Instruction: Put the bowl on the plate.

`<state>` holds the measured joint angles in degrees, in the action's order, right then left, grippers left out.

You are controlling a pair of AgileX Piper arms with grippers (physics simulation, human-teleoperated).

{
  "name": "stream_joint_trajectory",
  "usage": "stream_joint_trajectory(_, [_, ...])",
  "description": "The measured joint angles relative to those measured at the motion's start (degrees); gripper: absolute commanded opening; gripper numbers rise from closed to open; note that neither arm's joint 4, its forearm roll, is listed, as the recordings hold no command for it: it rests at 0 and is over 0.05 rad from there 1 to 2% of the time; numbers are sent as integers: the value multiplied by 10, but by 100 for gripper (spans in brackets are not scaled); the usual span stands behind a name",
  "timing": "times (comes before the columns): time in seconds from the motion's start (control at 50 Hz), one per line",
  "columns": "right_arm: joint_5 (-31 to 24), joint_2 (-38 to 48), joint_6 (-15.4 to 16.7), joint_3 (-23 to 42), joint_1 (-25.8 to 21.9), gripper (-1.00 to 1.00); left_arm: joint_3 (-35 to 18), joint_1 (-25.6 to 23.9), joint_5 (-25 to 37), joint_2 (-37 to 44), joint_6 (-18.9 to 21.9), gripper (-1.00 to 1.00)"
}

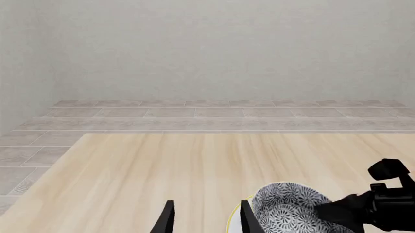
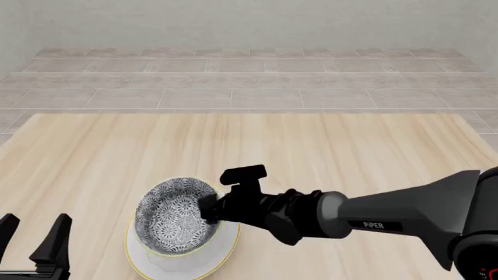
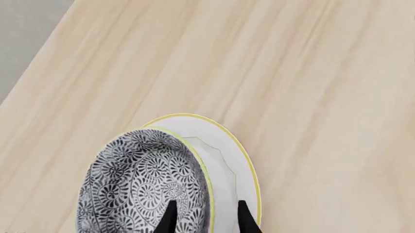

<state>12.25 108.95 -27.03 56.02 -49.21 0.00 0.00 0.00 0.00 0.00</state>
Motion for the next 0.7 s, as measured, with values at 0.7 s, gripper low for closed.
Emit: stream_joint_trajectory(0.7, [-18,-38,14,0,13,100,0,0,0,0,0,100])
